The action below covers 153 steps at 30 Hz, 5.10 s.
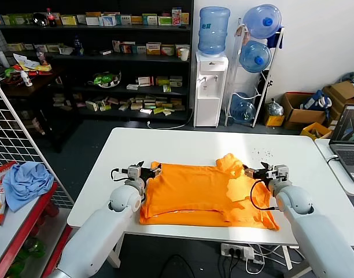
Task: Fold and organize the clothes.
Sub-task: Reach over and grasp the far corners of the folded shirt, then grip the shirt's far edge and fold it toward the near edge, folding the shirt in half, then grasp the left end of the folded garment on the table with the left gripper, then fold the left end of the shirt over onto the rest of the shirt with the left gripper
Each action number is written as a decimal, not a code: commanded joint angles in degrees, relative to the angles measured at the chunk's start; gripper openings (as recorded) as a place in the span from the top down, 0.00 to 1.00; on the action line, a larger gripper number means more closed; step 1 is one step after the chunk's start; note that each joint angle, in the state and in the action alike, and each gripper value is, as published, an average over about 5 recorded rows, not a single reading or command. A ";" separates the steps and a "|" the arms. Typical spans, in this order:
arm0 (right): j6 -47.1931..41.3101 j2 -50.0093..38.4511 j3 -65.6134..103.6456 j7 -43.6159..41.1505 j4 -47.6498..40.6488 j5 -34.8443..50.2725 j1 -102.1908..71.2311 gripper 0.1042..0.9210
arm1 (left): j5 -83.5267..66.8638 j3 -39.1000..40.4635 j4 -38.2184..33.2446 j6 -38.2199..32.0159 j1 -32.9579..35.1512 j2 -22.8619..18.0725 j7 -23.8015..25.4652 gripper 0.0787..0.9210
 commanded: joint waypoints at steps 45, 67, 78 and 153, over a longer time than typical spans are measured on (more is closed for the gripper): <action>-0.30 -2.15 -3.20 3.75 11.00 -0.83 -5.94 0.97 | -7.64 -1.95 -9.05 2.78 5.25 4.99 2.39 0.98; -4.62 -9.84 15.21 10.50 39.86 -2.99 -43.06 0.97 | -8.17 -7.14 -34.13 3.07 29.03 11.53 0.01 0.98; -5.44 -8.56 15.09 10.20 39.24 -4.38 -45.27 0.95 | -3.88 -7.59 -33.75 1.51 32.95 10.32 0.58 0.98; 3.91 -5.54 10.64 12.59 42.57 -6.59 -39.40 0.12 | -6.47 -20.73 -13.14 -0.86 19.24 21.80 -2.67 0.94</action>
